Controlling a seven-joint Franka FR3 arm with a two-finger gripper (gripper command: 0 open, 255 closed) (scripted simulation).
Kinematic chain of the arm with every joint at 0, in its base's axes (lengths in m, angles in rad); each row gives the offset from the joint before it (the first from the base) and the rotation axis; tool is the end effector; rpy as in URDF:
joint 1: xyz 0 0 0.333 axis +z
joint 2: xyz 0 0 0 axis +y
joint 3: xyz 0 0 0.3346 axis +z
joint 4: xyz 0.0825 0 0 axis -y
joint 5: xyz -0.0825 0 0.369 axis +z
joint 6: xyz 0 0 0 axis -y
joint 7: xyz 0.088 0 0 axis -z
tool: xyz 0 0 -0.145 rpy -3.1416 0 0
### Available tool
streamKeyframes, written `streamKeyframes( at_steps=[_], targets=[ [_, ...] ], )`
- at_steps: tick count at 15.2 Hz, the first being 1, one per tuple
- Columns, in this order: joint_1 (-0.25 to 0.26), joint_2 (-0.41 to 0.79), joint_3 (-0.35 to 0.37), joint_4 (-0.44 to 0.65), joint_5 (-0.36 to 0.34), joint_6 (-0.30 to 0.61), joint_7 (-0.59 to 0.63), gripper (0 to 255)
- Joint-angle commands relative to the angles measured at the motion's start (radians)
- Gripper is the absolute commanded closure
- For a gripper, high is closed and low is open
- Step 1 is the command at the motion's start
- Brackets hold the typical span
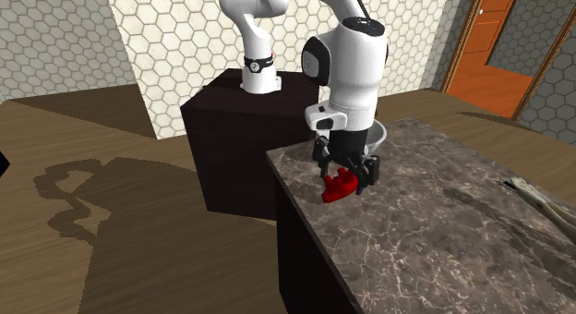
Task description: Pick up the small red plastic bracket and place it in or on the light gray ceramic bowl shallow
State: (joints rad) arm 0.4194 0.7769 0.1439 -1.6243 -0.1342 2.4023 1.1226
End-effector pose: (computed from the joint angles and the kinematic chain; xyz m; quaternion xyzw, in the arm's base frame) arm 0.5935 0.3572 0.1564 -0.9687 0.2483 -0.0002 0.0075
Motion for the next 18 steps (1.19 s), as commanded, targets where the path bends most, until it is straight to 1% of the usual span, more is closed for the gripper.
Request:
streamKeyframes(
  at_steps=[1,4,12,13,18],
  targets=[
    [0.009,0.023,-0.007,0.002,-0.004,0.014,0.016,0],
    [0.013,0.061,-0.011,0.015,-0.008,0.039,0.019,0],
    [0.014,0.061,-0.013,0.015,-0.006,0.039,0.018,0],
    [0.024,0.063,-0.011,0.039,-0.005,0.017,0.026,255],
    [0.025,0.058,-0.011,0.027,-0.005,0.025,0.028,255]
  ],
)
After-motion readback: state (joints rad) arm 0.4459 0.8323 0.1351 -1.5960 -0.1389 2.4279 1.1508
